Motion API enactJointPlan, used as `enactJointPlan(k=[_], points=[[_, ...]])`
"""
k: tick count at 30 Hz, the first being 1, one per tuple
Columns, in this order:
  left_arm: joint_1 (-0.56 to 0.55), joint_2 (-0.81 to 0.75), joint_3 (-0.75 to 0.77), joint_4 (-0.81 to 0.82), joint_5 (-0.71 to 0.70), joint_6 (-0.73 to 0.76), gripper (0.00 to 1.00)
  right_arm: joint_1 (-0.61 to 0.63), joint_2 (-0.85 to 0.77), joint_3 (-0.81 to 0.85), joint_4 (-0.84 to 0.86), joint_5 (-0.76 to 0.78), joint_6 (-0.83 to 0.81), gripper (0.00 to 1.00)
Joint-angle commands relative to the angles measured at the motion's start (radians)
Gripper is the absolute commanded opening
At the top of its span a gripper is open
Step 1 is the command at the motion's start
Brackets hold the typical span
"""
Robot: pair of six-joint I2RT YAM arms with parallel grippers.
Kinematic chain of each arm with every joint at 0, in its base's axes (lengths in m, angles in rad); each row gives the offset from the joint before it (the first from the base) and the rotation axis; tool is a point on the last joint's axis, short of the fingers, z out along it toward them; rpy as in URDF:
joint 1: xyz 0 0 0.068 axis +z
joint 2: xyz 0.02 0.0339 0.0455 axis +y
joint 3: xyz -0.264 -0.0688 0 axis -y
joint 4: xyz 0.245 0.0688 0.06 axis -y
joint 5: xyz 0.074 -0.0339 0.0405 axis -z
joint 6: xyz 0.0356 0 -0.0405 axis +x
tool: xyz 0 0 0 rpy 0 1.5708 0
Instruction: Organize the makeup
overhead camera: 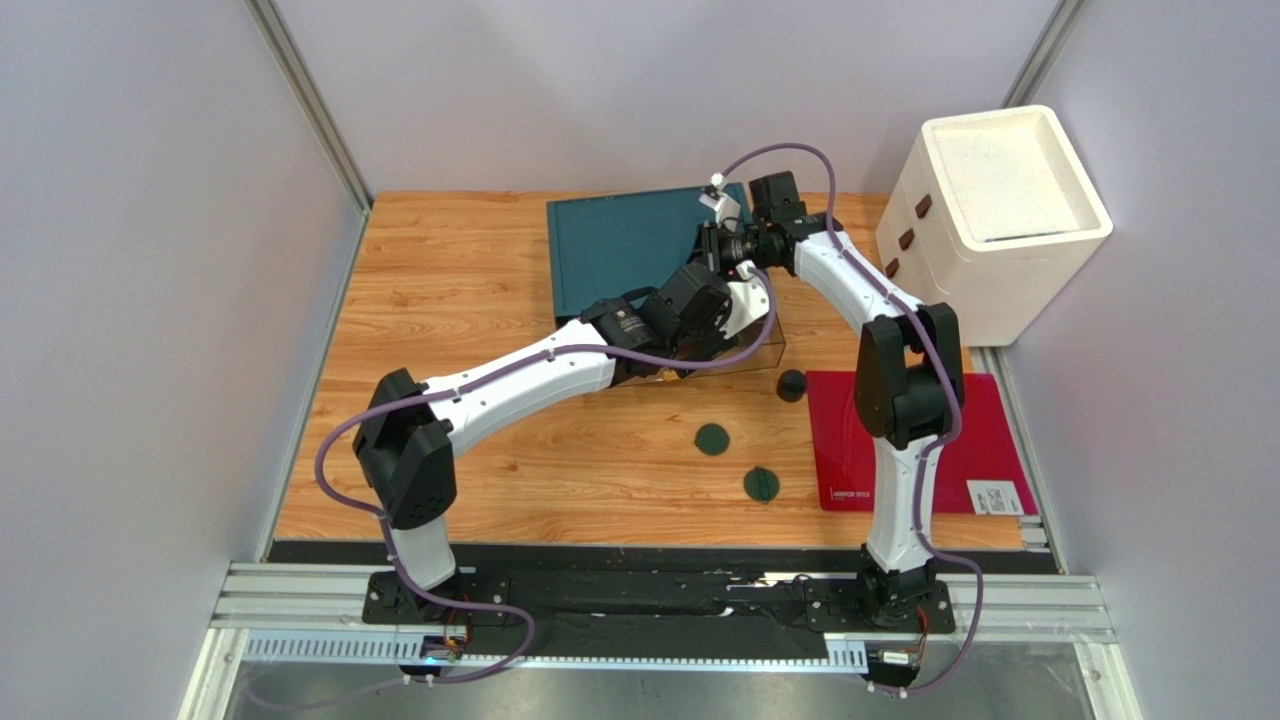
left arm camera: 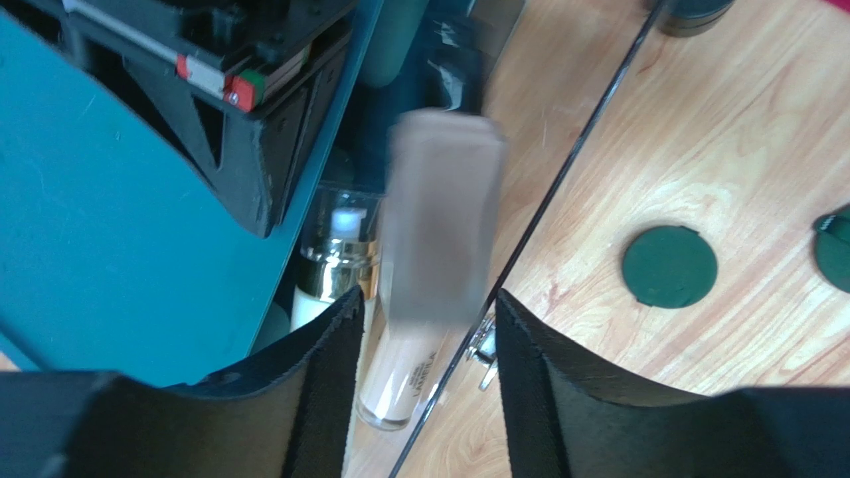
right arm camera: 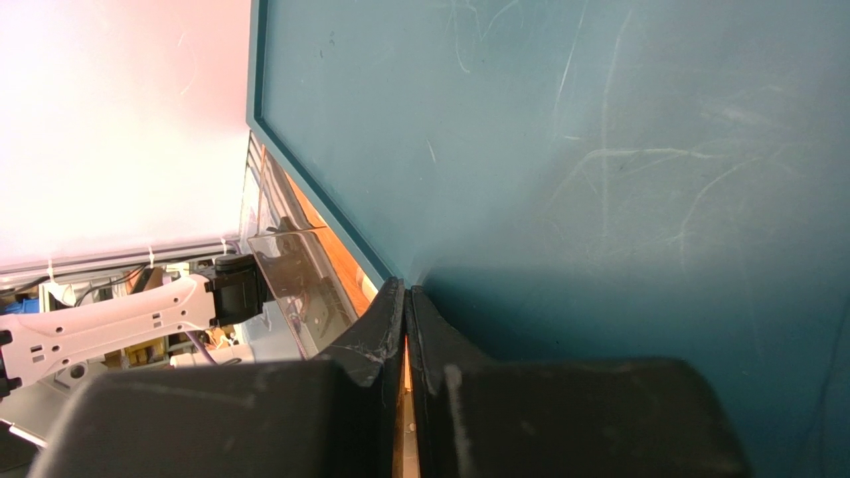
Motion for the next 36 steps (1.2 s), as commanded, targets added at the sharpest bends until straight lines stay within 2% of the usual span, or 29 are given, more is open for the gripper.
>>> enactJointPlan(k=[1, 10, 12, 13, 14, 15, 22, 27, 32, 36], points=[[0.022, -0.028, 0.031, 0.001, -0.07, -0.007, 0.57, -0.014, 0.109, -0.062, -0.17, 0.253, -0.08, 0.06], [0.023, -0.117, 0.04, -0.021, -0.093, -0.012, 0.54, -0.016, 0.109, -0.065, -0.173, 0.252, -0.084, 0.06], [0.022, -0.161, 0.039, -0.038, -0.055, -0.042, 0.42, -0.017, 0.109, -0.062, -0.171, 0.252, -0.084, 0.06], [0.022, -0.18, 0.034, -0.049, -0.012, -0.053, 0.28, -0.014, 0.111, -0.061, -0.173, 0.252, -0.084, 0.06], [0.022, -0.195, 0.027, -0.055, 0.011, -0.07, 0.11, -0.016, 0.111, -0.059, -0.173, 0.252, -0.081, 0.06], [0.022, -0.226, 0.001, -0.058, 0.034, -0.103, 0.0, -0.016, 0.112, -0.058, -0.171, 0.252, -0.081, 0.06], [0.022, -0.311, -0.211, -0.049, 0.236, -0.211, 0.0, -0.02, 0.116, -0.064, -0.174, 0.25, -0.08, 0.06], [0.02, -0.34, -0.378, -0.012, 0.292, -0.314, 0.0, -0.022, 0.119, -0.061, -0.173, 0.249, -0.078, 0.06], [0.016, -0.297, -0.409, 0.005, 0.247, -0.341, 0.0, -0.024, 0.12, -0.05, -0.179, 0.249, -0.078, 0.05], [0.016, -0.243, -0.382, 0.02, 0.096, -0.357, 0.0, -0.027, 0.119, -0.05, -0.18, 0.249, -0.077, 0.05]])
